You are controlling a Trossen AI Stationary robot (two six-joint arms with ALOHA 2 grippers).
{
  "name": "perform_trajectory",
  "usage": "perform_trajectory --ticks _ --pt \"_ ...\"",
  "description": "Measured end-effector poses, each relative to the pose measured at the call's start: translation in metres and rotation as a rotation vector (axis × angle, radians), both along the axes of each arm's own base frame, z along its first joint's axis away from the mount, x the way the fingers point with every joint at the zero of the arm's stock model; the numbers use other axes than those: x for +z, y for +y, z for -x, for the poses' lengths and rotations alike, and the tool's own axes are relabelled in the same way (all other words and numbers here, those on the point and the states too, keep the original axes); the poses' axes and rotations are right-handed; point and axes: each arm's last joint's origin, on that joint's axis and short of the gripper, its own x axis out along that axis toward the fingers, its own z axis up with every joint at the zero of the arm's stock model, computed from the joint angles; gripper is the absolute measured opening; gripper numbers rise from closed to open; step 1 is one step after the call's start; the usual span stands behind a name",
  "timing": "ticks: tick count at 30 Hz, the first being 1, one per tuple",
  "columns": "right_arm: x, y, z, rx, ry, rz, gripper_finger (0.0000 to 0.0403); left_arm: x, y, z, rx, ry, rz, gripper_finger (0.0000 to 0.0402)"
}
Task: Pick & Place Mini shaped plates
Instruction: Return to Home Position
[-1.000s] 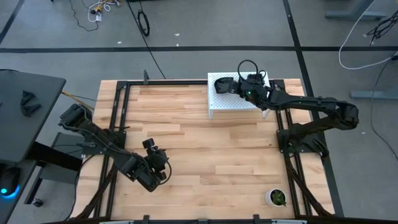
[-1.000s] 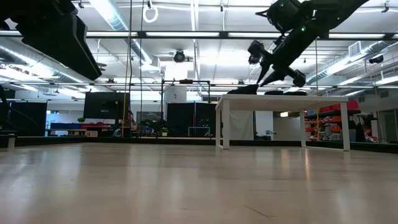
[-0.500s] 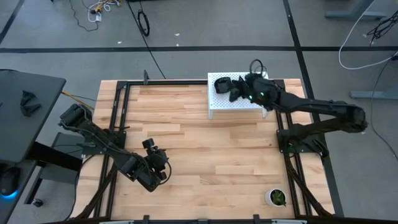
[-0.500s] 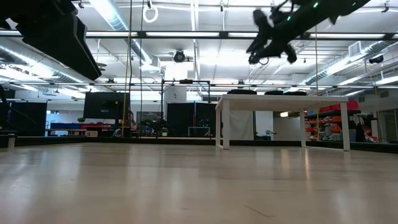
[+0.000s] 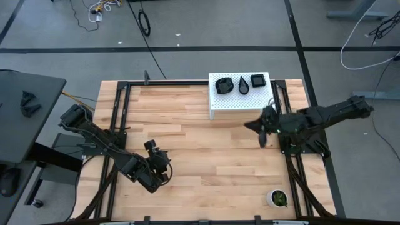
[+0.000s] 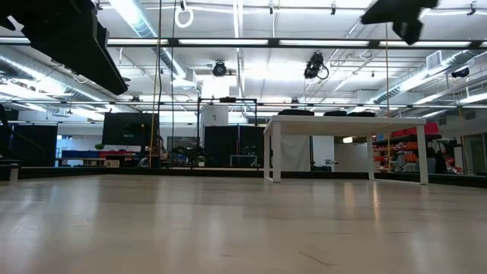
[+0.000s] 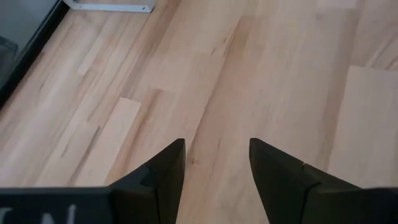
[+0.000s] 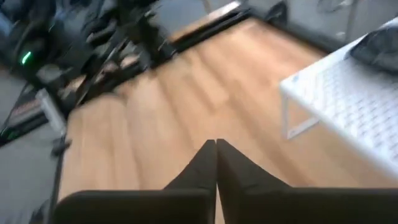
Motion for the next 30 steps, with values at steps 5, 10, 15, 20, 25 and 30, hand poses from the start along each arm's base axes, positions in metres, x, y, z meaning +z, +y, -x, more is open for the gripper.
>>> perform_trajectory --ticks 5,10,15,20,25,30 --pt "-0.022 0.013 0.022 0.076 -0.012 0.031 0.0011 0.000 0.006 -0.004 0.012 0.007 -0.014 0.0185" --pt "-0.044 0.010 0.035 0.166 -0.119 0.069 0.0010 0.000 0.015 -0.012 0.031 0.026 0.013 0.0185" --pt "-0.058 -0.001 0.050 0.247 -0.335 0.125 0.0004 0.000 0.026 -0.022 0.013 0.059 0.039 0.0185" --pt "-0.068 -0.013 0.068 0.262 -0.465 0.173 0.0002 0.002 0.029 -0.031 -0.021 0.024 0.015 0.0185" --pt "-0.085 -0.019 0.079 0.250 -0.540 0.219 0.0001 0.006 0.030 -0.040 -0.068 -0.012 0.029 0.0185" --pt "-0.099 -0.018 0.072 0.276 -0.553 0.268 0.0001 0.010 0.034 -0.051 -0.130 -0.051 0.083 0.0185"
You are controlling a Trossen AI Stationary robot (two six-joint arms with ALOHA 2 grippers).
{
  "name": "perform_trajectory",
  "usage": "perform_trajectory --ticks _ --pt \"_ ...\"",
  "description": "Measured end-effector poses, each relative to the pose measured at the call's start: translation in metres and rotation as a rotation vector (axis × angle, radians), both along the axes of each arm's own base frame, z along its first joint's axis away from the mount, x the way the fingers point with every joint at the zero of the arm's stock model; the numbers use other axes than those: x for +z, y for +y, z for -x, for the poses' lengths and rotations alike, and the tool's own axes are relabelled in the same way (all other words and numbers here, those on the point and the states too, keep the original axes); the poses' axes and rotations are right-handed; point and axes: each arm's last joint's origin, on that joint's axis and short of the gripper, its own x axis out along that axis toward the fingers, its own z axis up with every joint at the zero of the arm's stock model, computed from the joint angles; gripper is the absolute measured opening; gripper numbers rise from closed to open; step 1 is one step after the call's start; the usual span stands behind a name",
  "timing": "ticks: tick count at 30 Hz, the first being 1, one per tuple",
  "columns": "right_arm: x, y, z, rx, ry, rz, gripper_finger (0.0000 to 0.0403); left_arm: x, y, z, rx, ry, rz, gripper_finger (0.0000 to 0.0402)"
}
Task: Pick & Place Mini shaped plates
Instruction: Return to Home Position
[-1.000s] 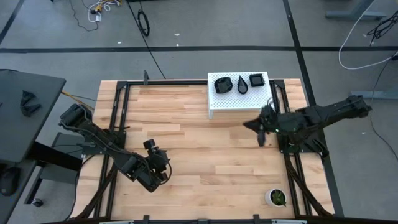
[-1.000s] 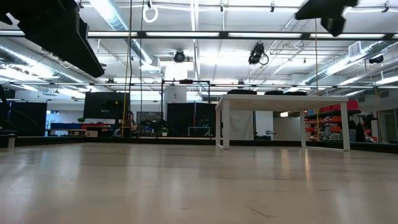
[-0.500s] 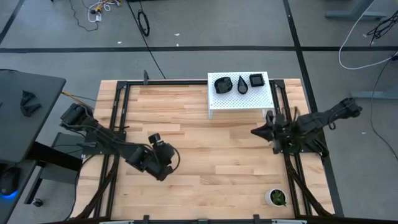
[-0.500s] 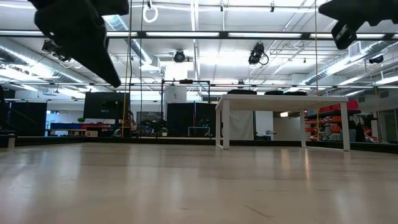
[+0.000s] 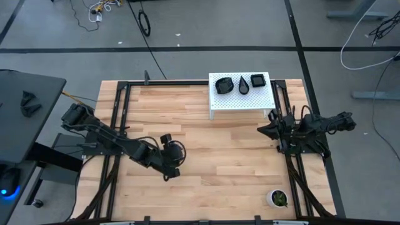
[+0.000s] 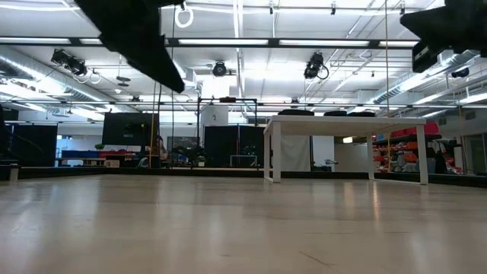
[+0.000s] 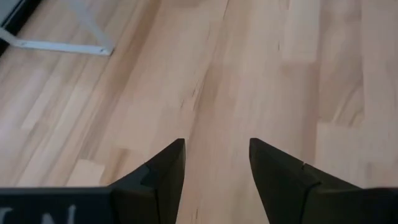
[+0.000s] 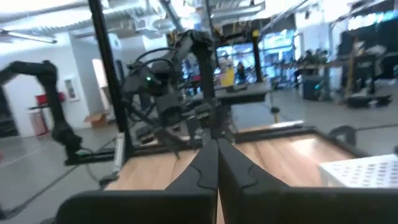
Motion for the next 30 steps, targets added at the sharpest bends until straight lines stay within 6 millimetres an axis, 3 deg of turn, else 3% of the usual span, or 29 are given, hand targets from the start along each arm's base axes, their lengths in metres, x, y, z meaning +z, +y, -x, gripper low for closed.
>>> perform_trajectory --ticks 9,19,24,30 --pt "-0.036 -0.010 -0.012 -0.051 0.035 0.063 0.0000 0.009 0.013 -0.019 -0.060 -0.095 0.062 0.0185" --pt "-0.043 -0.023 -0.013 -0.144 0.118 0.044 0.0007 0.013 0.024 -0.021 -0.069 -0.148 0.007 0.0185" --pt "-0.042 -0.023 -0.013 -0.144 0.115 0.045 0.0028 0.003 0.047 0.007 -0.020 -0.185 0.014 0.0185" --pt "-0.042 -0.023 -0.013 -0.145 0.116 0.045 0.0037 -0.009 0.077 0.063 -0.005 -0.372 0.079 0.0185"
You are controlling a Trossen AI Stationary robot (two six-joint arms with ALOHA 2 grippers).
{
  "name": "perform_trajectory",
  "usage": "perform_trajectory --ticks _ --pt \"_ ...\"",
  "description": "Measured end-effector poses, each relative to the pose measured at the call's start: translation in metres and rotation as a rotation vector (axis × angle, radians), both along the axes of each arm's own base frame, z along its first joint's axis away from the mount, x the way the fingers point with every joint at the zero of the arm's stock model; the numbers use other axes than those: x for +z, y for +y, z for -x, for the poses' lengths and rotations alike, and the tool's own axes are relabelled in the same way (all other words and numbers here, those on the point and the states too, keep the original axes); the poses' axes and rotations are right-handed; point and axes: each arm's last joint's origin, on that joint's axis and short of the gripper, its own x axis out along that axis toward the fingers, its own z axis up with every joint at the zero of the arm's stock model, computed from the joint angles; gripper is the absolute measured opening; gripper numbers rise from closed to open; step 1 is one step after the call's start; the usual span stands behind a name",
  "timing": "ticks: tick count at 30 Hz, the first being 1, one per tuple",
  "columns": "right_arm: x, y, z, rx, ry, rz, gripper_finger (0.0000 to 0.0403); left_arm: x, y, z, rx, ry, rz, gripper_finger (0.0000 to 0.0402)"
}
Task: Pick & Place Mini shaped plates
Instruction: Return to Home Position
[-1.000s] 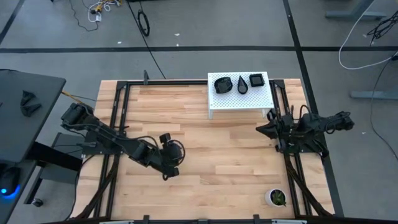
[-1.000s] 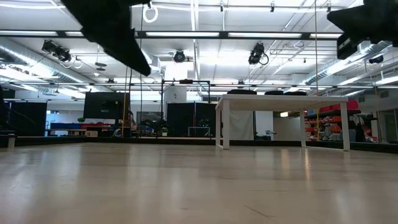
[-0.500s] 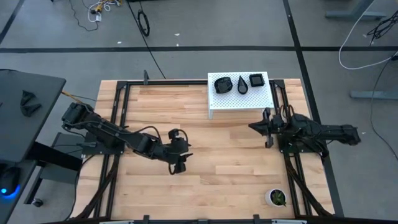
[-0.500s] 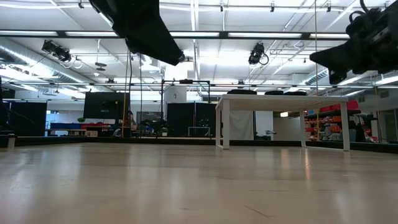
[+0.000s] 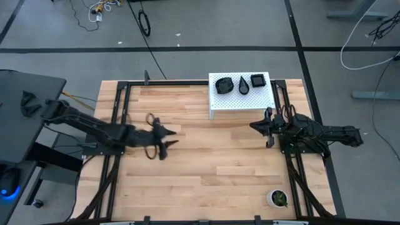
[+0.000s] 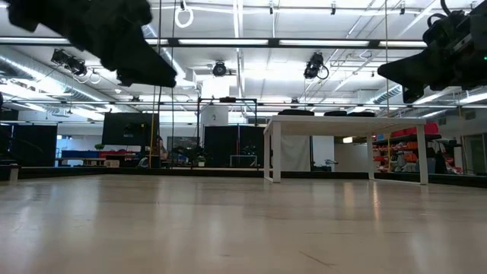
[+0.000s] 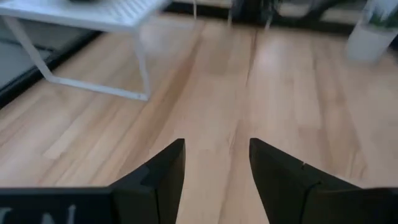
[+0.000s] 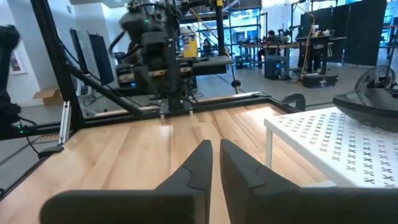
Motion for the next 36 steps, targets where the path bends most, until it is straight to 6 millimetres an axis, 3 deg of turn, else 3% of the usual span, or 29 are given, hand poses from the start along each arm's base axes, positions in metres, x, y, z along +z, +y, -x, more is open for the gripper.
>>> perform_trajectory --ticks 10,16,22,30,33,36 --pt "0.000 0.000 0.000 0.000 0.000 0.000 0.0038 0.007 0.032 0.079 -0.025 -0.200 -0.098 0.0185" --pt "0.000 0.000 0.000 0.001 0.000 0.001 0.0038 0.009 0.048 0.105 -0.090 -0.291 -0.073 0.0185" --pt "0.000 0.000 0.000 0.000 0.000 0.001 0.0039 -0.009 0.056 0.117 -0.110 -0.353 -0.042 0.0185" --pt "0.000 0.000 0.000 0.000 0.000 0.001 0.0039 -0.039 0.059 0.117 -0.022 -0.340 -0.024 0.0185" --pt "0.000 0.000 0.000 0.000 0.000 0.001 0.0039 -0.040 0.061 0.117 0.030 -0.350 -0.009 0.0185" --pt "0.000 0.000 0.000 0.000 0.001 0.001 0.0039 -0.040 0.059 0.117 -0.025 -0.337 -0.019 0.0175"
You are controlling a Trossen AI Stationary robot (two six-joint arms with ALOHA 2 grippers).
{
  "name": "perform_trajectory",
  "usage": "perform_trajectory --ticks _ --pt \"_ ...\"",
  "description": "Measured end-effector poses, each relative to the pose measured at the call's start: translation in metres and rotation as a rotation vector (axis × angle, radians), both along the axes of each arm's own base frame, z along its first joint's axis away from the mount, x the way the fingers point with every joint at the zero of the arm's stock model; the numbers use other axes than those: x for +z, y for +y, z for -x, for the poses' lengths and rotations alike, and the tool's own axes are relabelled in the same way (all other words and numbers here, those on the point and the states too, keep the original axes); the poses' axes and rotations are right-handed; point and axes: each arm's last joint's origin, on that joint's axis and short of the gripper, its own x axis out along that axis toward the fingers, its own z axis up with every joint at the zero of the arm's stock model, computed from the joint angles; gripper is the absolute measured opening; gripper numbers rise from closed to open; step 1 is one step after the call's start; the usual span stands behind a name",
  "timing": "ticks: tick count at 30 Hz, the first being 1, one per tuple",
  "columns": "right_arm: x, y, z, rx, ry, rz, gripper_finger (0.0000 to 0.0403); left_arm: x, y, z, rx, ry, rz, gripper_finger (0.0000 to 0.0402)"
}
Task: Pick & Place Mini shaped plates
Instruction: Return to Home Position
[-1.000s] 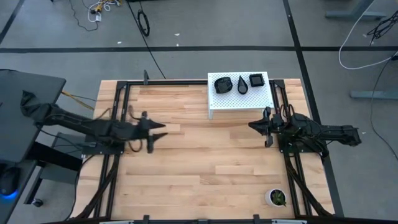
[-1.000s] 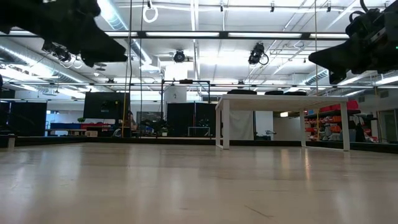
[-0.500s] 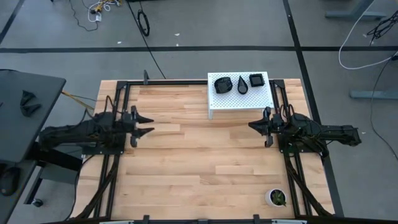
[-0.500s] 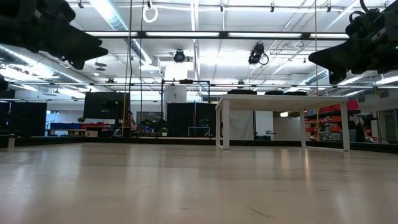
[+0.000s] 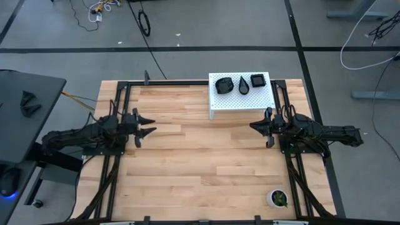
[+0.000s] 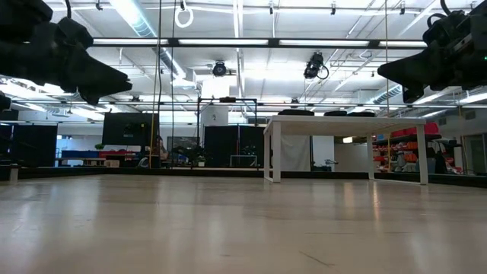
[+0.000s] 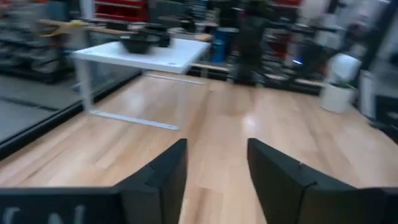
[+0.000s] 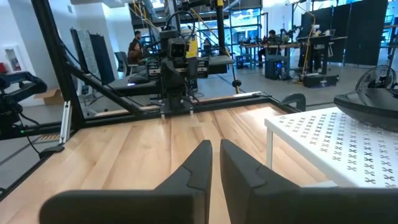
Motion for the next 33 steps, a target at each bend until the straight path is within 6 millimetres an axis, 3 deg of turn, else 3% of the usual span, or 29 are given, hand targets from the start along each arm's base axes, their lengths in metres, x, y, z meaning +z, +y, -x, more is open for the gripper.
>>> perform_trajectory --ticks 3,6,8,17,22,33 --pt "0.000 0.000 0.000 0.000 0.000 0.000 0.0039 -0.001 -0.002 0.000 -0.044 0.013 -0.028 0.0125" --pt "0.000 0.000 0.000 0.000 0.000 0.000 0.0039 -0.001 -0.003 0.000 -0.070 0.026 -0.037 0.0038" --pt "0.000 0.000 0.000 0.000 0.000 0.000 0.0039 -0.001 -0.004 0.000 -0.116 0.025 -0.012 0.0014" --pt "0.000 0.000 0.000 0.000 0.000 0.000 0.0039 0.003 -0.015 0.002 -0.321 -0.039 -0.019 0.0003" --pt "0.000 0.000 0.000 -0.001 0.000 0.000 0.0039 -0.002 -0.018 -0.002 -0.296 -0.117 -0.064 0.0002" --pt "0.000 0.000 0.000 0.000 0.000 0.000 0.0039 -0.004 -0.020 -0.002 -0.268 -0.094 -0.105 0.0010"
